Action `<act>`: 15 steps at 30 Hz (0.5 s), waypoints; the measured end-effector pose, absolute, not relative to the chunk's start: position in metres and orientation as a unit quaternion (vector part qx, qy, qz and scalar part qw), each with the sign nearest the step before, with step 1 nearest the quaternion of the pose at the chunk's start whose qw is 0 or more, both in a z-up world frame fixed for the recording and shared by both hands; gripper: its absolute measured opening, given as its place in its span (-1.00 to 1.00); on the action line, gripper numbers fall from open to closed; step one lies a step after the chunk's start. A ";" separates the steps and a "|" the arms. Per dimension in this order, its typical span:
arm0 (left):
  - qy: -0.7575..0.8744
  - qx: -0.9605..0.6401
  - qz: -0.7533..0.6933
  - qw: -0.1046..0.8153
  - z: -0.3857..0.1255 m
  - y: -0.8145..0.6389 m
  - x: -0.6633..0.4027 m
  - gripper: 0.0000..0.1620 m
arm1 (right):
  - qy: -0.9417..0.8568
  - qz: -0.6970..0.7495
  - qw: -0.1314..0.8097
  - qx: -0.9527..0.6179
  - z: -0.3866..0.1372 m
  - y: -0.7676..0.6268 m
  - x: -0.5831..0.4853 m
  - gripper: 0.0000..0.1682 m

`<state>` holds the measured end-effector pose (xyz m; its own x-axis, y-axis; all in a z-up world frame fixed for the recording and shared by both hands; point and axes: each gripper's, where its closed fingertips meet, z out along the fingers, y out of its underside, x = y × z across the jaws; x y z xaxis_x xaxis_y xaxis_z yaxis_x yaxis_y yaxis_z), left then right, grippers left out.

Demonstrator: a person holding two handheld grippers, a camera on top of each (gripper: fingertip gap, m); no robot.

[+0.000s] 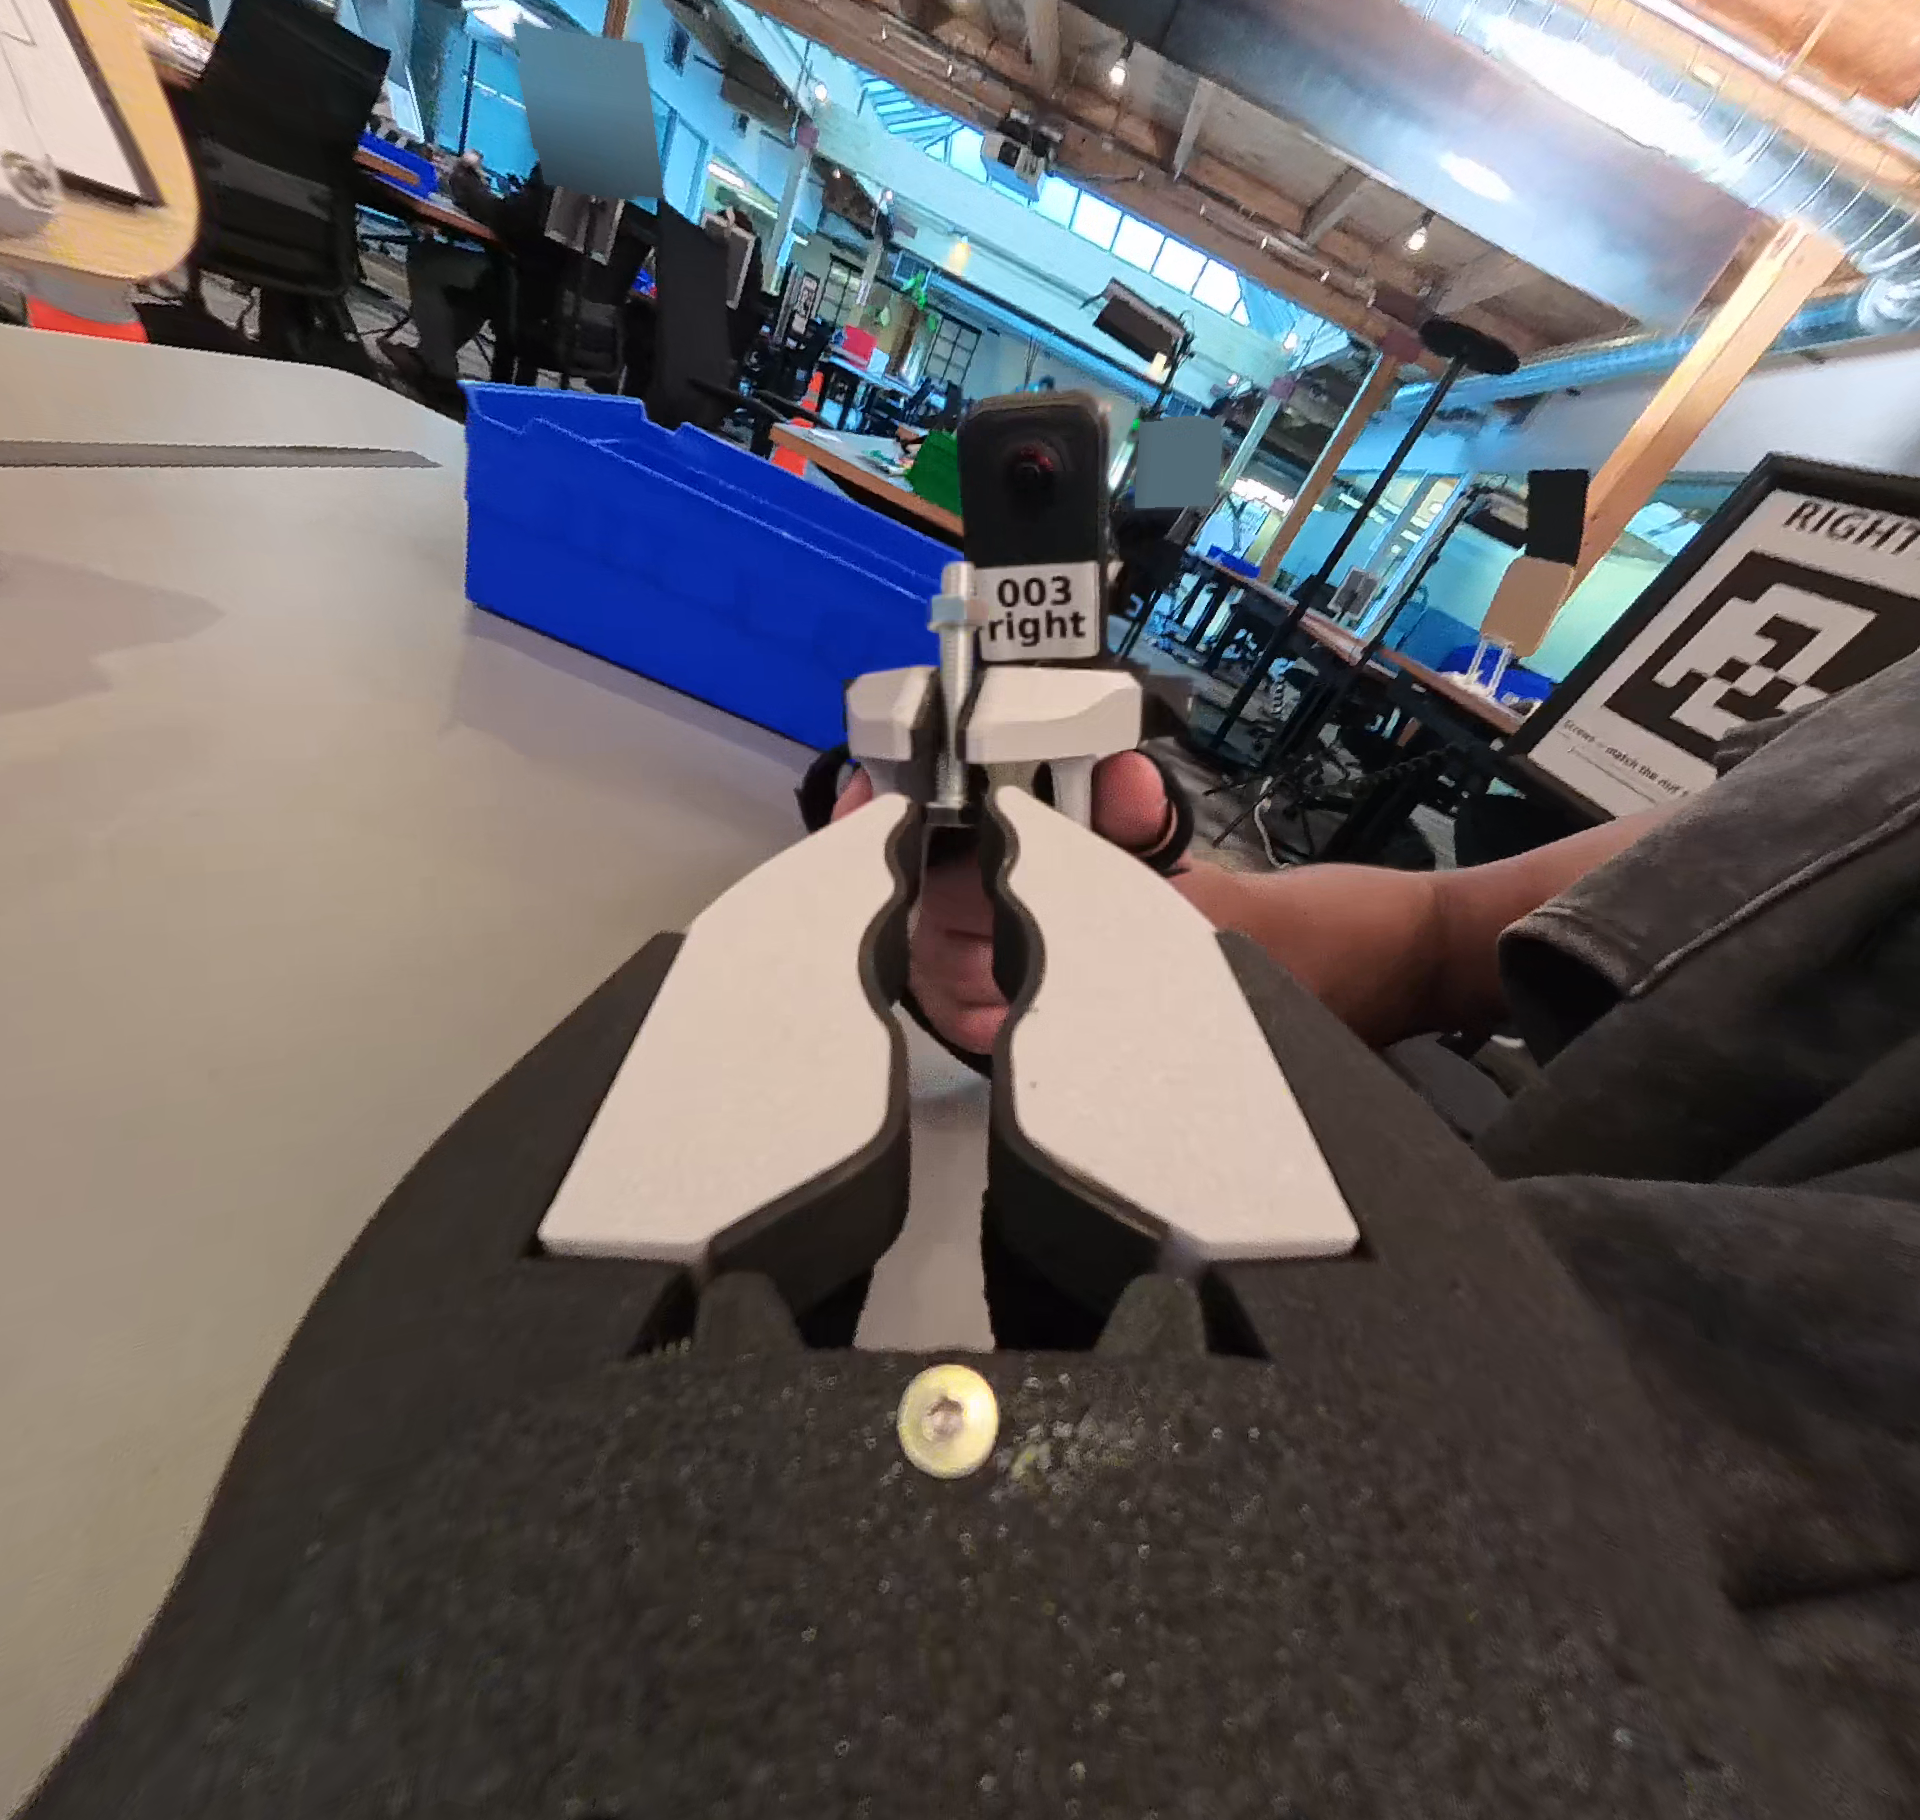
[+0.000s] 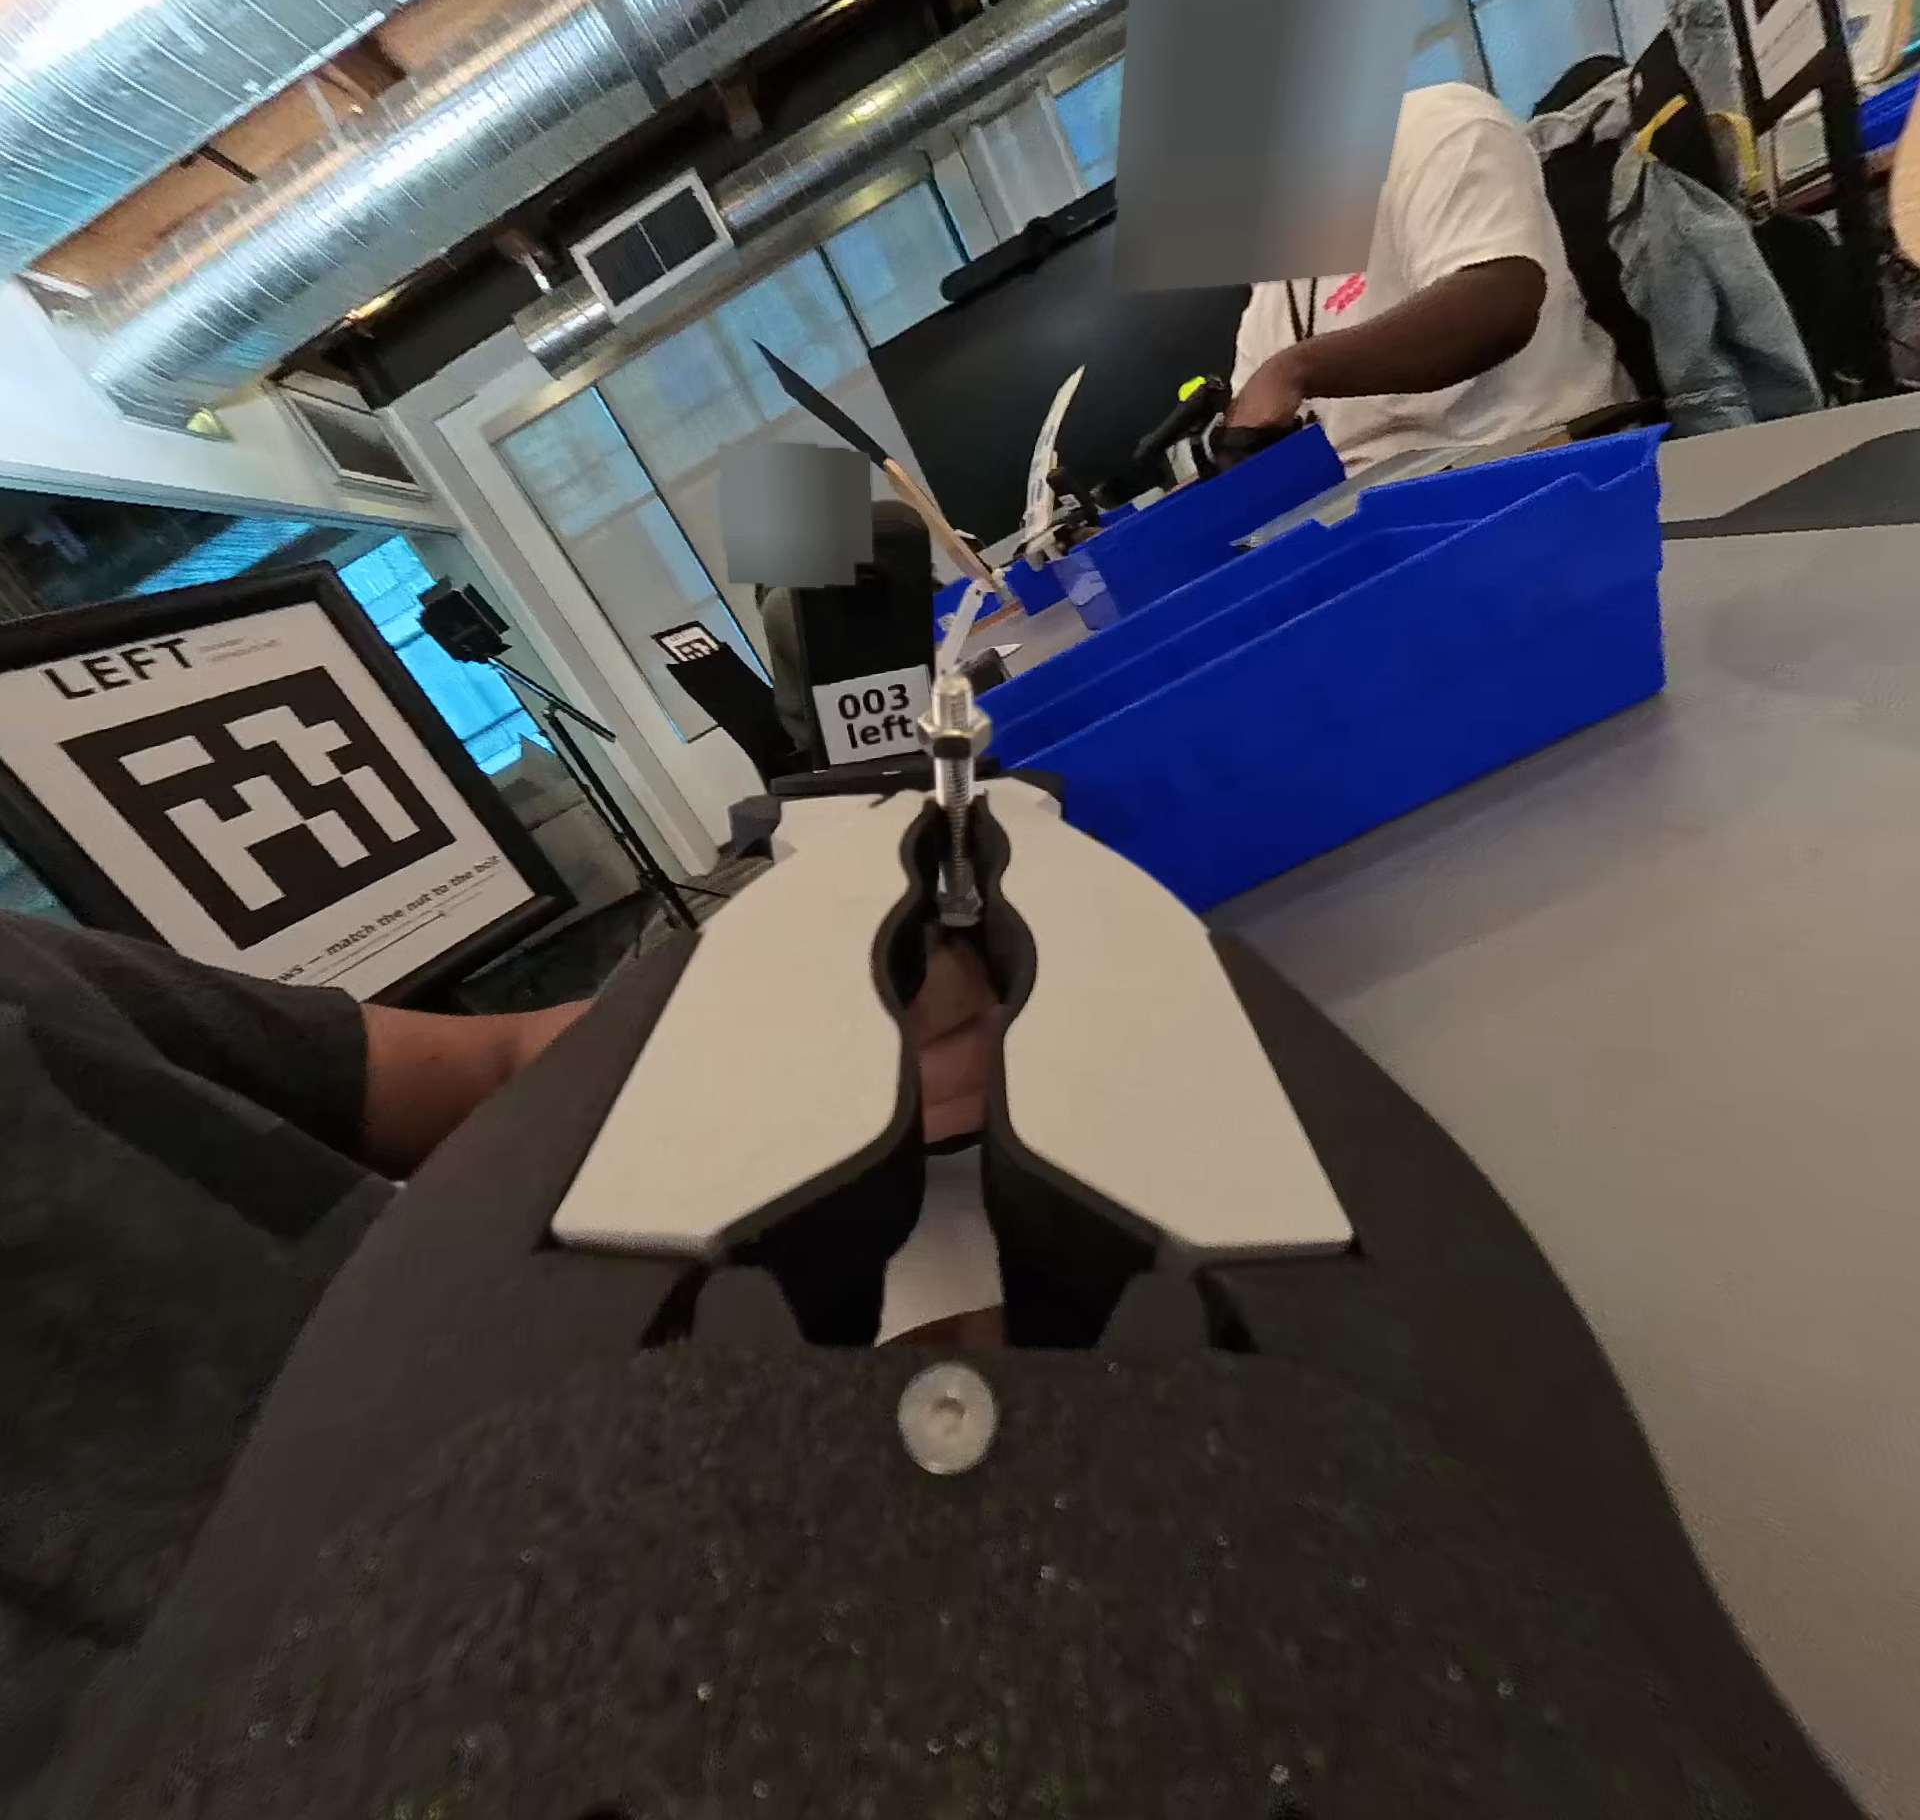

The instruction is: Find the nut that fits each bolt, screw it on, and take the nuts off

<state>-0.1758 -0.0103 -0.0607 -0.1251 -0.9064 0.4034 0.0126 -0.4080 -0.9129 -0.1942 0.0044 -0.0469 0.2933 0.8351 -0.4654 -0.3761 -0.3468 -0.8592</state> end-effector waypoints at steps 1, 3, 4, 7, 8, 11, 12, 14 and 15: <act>0.410 -0.553 -0.623 0.371 -0.061 -0.011 -0.175 -0.88 | -0.193 0.568 0.537 -0.593 -0.047 0.003 -0.194 -0.93; 0.427 -0.556 -0.599 0.386 -0.065 -0.013 -0.174 -0.84 | -0.196 0.557 0.549 -0.592 -0.045 0.004 -0.191 -0.94; 0.441 -0.558 -0.583 0.392 -0.070 -0.014 -0.174 -0.67 | -0.201 0.556 0.553 -0.587 -0.042 0.003 -0.190 -0.93; 0.474 -0.565 -0.533 0.415 -0.081 -0.019 -0.174 -0.39 | -0.222 0.518 0.567 -0.601 -0.036 0.004 -0.182 -0.94; 0.481 -0.567 -0.517 0.424 -0.084 -0.020 -0.174 -0.38 | -0.231 0.500 0.573 -0.607 -0.034 0.005 -0.179 -0.94; 0.495 -0.571 -0.482 0.444 -0.090 -0.022 -0.174 -0.33 | -0.250 0.438 0.582 -0.638 -0.022 0.006 -0.161 -0.94; 0.496 -0.572 -0.475 0.449 -0.090 -0.021 -0.175 -0.33 | -0.257 0.410 0.588 -0.648 -0.014 0.006 -0.150 -0.94; 0.493 -0.574 -0.475 0.449 -0.091 -0.020 -0.175 -0.33 | -0.265 0.340 0.587 -0.686 0.008 0.006 -0.118 -0.94; 0.488 -0.575 -0.481 0.447 -0.091 -0.019 -0.176 -0.33 | -0.261 0.299 0.586 -0.706 0.021 0.005 -0.095 -0.94</act>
